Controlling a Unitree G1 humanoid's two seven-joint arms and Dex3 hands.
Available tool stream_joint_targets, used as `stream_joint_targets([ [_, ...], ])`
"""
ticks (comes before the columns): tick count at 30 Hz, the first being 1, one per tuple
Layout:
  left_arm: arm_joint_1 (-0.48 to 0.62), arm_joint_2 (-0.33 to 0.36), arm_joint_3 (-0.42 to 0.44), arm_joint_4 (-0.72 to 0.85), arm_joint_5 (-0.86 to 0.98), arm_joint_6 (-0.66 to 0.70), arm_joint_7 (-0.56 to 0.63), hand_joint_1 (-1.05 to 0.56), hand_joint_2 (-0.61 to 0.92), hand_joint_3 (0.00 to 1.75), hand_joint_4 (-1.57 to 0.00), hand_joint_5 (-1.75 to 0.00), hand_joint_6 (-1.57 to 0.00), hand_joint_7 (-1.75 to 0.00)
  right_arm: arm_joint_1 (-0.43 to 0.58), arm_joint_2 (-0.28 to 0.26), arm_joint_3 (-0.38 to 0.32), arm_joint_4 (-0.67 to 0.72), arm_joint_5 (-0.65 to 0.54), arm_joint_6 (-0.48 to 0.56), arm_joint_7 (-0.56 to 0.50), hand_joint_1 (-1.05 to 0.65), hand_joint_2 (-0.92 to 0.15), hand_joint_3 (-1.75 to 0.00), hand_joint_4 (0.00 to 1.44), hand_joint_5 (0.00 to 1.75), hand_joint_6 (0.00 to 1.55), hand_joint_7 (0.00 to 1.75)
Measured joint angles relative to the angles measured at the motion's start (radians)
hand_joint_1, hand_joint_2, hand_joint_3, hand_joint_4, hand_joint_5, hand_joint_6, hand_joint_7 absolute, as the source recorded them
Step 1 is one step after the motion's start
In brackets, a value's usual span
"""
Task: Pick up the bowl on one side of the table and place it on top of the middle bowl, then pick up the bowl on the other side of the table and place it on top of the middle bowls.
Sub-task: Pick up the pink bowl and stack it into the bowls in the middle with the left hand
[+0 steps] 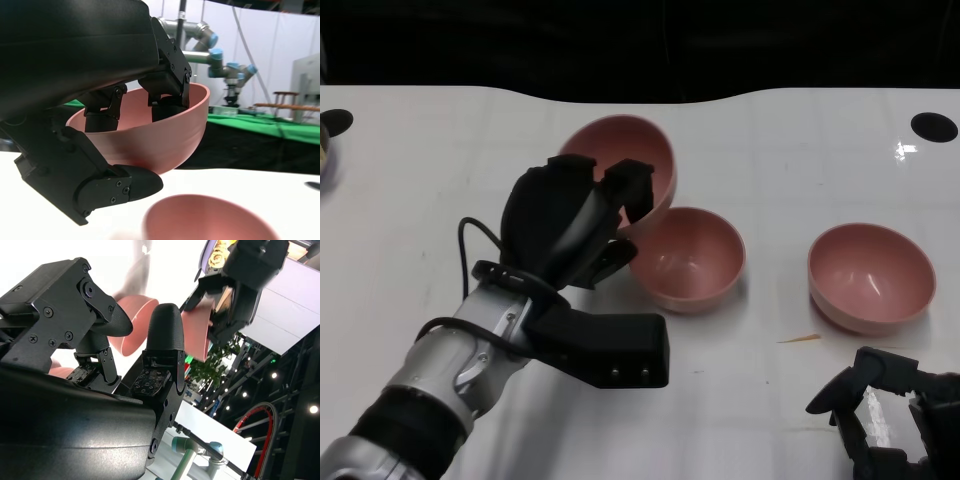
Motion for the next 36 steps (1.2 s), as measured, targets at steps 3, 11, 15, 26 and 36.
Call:
stream_joint_targets([
  [3,-0.012,-0.022,-0.011,0.022,-0.002,-0.021,-0.001,-0.23,0.36,1.25,-0.95,-1.75,-0.74,-1.72,0.000,0.000,-0.001,0.000,-0.001,0.000,0.000,0.06,-0.34,-1.38,0.82,1.48,0.85,1.15],
  [11,-0.031,-0.065,-0.052,0.083,0.001,-0.050,-0.016,-0.23,0.38,1.11,-0.93,-1.75,-0.71,-1.74,0.000,0.000,-0.002,-0.001,-0.002,0.001,0.000,0.05,-0.34,-1.36,0.82,1.50,0.85,1.16],
  [15,-0.033,-0.069,-0.066,0.083,0.002,-0.033,-0.075,-0.23,0.46,0.95,-0.91,-1.75,-0.71,-1.69,0.000,0.000,-0.001,-0.001,-0.010,0.001,-0.001,0.05,-0.34,-1.35,0.82,1.50,0.84,1.16],
  [26,-0.034,-0.049,-0.082,0.022,-0.033,0.012,-0.334,-0.35,0.89,0.21,-0.50,-0.80,-0.61,-0.08,0.006,0.008,0.003,-0.010,-0.019,0.013,-0.002,0.05,-0.31,-1.40,0.83,1.48,0.86,1.15],
  [36,-0.034,-0.025,-0.086,-0.030,-0.036,0.025,-0.462,-0.75,0.92,0.43,0.00,-0.19,-0.10,0.00,0.013,0.010,0.012,-0.029,-0.018,0.021,-0.002,0.07,-0.29,-1.41,0.82,1.48,0.86,1.15],
])
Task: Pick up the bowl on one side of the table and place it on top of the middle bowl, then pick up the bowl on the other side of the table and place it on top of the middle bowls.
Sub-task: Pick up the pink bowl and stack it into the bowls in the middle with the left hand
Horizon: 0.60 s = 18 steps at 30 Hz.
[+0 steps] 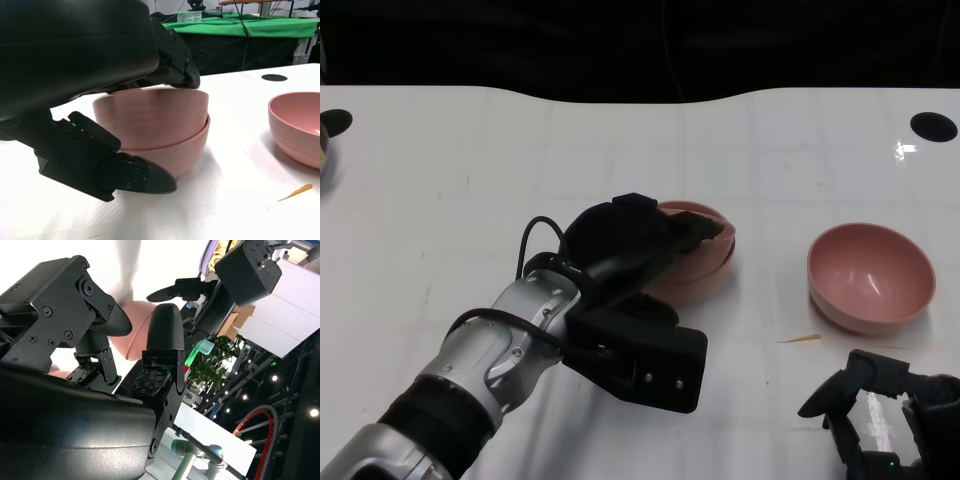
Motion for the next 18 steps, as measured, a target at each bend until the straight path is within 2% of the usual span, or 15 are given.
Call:
stream_joint_targets([
  [10,0.004,0.015,-0.027,-0.001,0.074,0.024,0.047,-0.80,0.92,0.51,0.00,-0.02,-0.05,0.00,0.001,0.000,0.009,-0.003,0.003,0.004,0.000,0.07,-0.29,-1.41,0.83,1.49,0.86,1.16],
  [18,0.052,0.039,-0.030,-0.049,0.080,0.014,0.111,-0.79,0.92,0.49,-0.02,-0.02,-0.05,-0.01,0.001,0.000,0.010,-0.003,0.002,0.004,0.000,0.07,-0.30,-1.41,0.83,1.48,0.85,1.16],
])
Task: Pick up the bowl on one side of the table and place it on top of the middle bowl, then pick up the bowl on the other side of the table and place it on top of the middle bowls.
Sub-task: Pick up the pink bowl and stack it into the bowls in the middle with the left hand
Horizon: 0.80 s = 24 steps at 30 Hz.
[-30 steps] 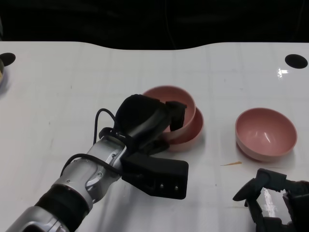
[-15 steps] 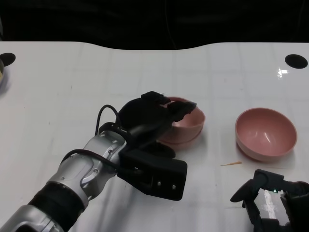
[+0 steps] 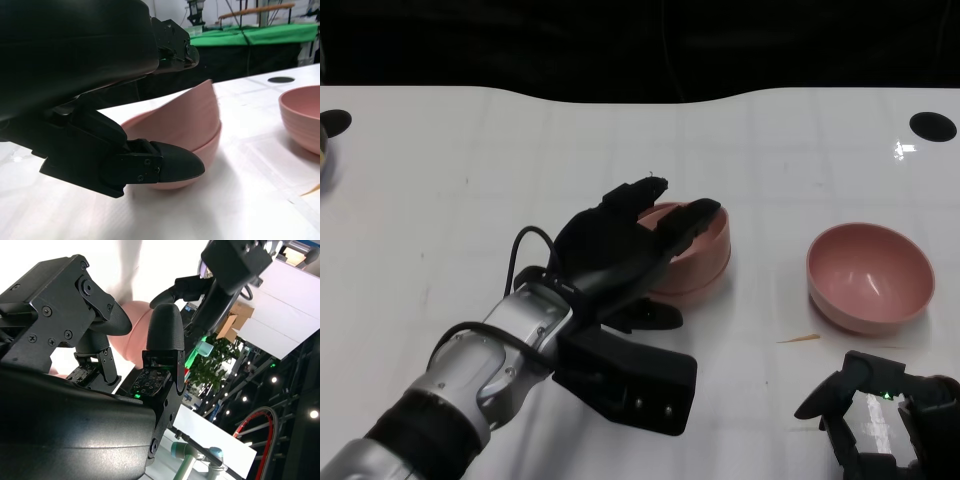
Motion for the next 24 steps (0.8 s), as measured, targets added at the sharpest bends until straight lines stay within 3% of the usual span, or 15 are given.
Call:
stream_joint_targets([
  [4,0.028,0.013,0.012,-0.023,-0.010,-0.012,0.022,-0.74,0.92,0.45,-0.05,-0.04,-0.07,-0.02,-0.002,0.000,0.003,-0.001,-0.001,0.001,0.000,0.06,-0.30,-1.41,0.83,1.48,0.85,1.16],
  [7,0.130,0.062,0.073,-0.135,-0.075,-0.118,0.093,-0.68,0.92,0.41,-0.05,-0.05,-0.08,-0.02,0.006,0.000,0.003,-0.005,0.004,0.009,0.000,0.06,-0.30,-1.41,0.83,1.48,0.85,1.16],
  [12,0.232,0.115,0.146,-0.220,-0.128,-0.186,0.108,-0.63,0.92,0.35,-0.08,-0.08,-0.12,-0.04,0.004,0.000,0.004,-0.006,0.005,0.012,0.000,0.07,-0.29,-1.41,0.82,1.48,0.85,1.16],
  [21,0.308,0.135,0.214,-0.260,-0.167,-0.322,0.146,-0.54,0.92,0.23,-0.14,-0.15,-0.21,-0.06,0.005,-0.001,0.004,-0.006,0.004,0.012,0.000,0.06,-0.31,-1.40,0.82,1.49,0.85,1.16],
  [22,0.308,0.135,0.219,-0.260,-0.167,-0.325,0.146,-0.52,0.92,0.22,-0.22,-0.20,-0.26,-0.09,0.005,-0.001,0.004,-0.006,0.004,0.012,0.000,0.06,-0.31,-1.40,0.82,1.49,0.85,1.16],
  [24,0.343,0.135,0.257,-0.257,-0.217,-0.401,0.184,-0.44,0.92,0.22,-0.27,-0.67,-0.42,-0.20,0.003,-0.001,0.006,-0.007,0.004,0.011,0.000,0.07,-0.31,-1.39,0.82,1.49,0.85,1.16],
])
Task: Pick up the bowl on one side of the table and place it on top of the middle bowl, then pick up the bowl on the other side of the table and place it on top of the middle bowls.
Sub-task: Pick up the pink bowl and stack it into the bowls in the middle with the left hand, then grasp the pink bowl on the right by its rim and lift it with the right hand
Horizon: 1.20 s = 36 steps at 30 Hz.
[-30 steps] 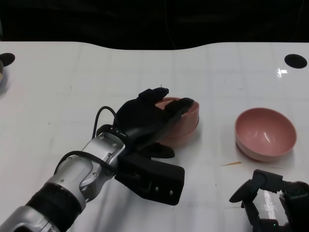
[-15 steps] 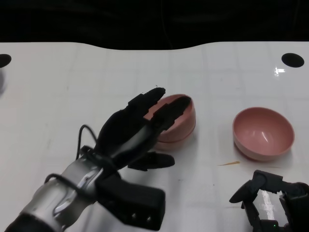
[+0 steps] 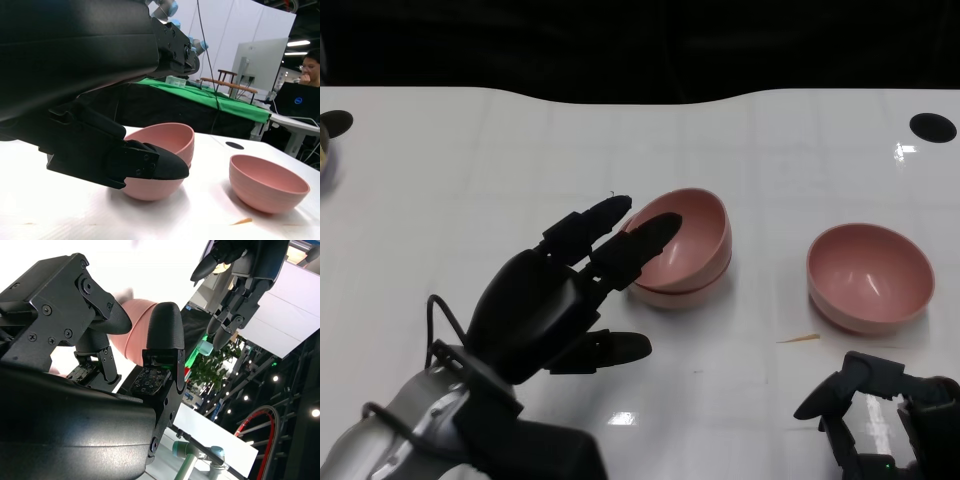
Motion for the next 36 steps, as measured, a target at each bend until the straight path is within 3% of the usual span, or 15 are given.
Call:
stream_joint_targets([
  [1,0.029,0.000,0.022,0.002,-0.032,-0.057,0.030,-0.42,0.92,0.23,-0.26,-0.88,-0.46,-0.26,0.001,0.000,0.000,0.000,0.001,-0.001,0.000,0.07,-0.31,-1.39,0.82,1.49,0.85,1.16],
  [3,0.079,0.001,0.058,0.012,-0.066,-0.136,0.071,-0.40,0.92,0.25,-0.27,-1.04,-0.49,-0.31,0.002,-0.001,-0.001,0.000,0.003,-0.001,0.000,0.07,-0.31,-1.40,0.82,1.49,0.85,1.16],
  [9,0.143,-0.008,0.115,0.053,-0.128,-0.258,0.098,-0.28,0.92,0.22,-0.40,-1.18,-0.61,-0.44,0.001,-0.001,0.001,0.000,0.002,0.001,0.000,0.06,-0.30,-1.41,0.82,1.49,0.85,1.16],
  [16,0.182,-0.050,0.142,0.069,-0.240,-0.319,0.042,-0.21,0.92,0.19,-0.49,-1.22,-0.65,-0.57,0.006,-0.002,0.001,0.000,0.003,0.001,0.000,0.06,-0.31,-1.40,0.82,1.49,0.85,1.15],
  [18,0.203,-0.062,0.147,0.079,-0.342,-0.342,-0.003,-0.15,0.90,0.23,-0.65,-1.30,-0.71,-0.78,0.004,-0.001,0.002,0.000,0.002,0.001,0.000,0.06,-0.32,-1.39,0.82,1.49,0.85,1.16],
  [19,0.219,-0.071,0.148,0.087,-0.407,-0.349,-0.034,-0.14,0.85,0.32,-0.70,-1.32,-0.74,-0.88,0.005,-0.002,0.001,0.000,0.001,0.002,0.000,0.06,-0.32,-1.38,0.82,1.49,0.85,1.16],
  [22,0.271,-0.092,0.153,0.093,-0.561,-0.344,-0.129,-0.08,0.49,1.06,-0.77,-1.42,-0.80,-1.05,0.005,-0.002,0.000,0.000,0.000,0.001,0.000,0.06,-0.32,-1.39,0.82,1.49,0.85,1.16],
  [25,0.304,-0.111,0.169,0.083,-0.644,-0.312,-0.206,-0.03,0.36,1.37,-0.80,-1.57,-0.82,-1.25,0.005,-0.002,0.000,0.000,0.000,0.001,0.000,0.06,-0.33,-1.38,0.82,1.49,0.84,1.16],
  [28,0.321,-0.127,0.175,0.058,-0.703,-0.277,-0.284,0.00,0.35,1.45,-0.85,-1.67,-0.84,-1.39,0.005,-0.003,0.000,0.000,0.002,0.001,0.000,0.07,-0.33,-1.37,0.82,1.49,0.85,1.16],
  [34,0.335,-0.160,0.205,0.045,-0.767,-0.237,-0.386,0.04,0.38,1.44,-0.89,-1.72,-0.86,-1.48,0.005,-0.004,0.000,0.000,0.008,0.001,0.000,0.07,-0.32,-1.38,0.82,1.48,0.84,1.15],
  [36,0.336,-0.171,0.221,0.045,-0.770,-0.222,-0.400,-0.02,0.41,1.38,-0.92,-1.74,-0.80,-1.64,0.005,-0.006,-0.001,0.000,0.008,0.001,0.000,0.07,-0.34,-1.37,0.82,1.47,0.84,1.14],
])
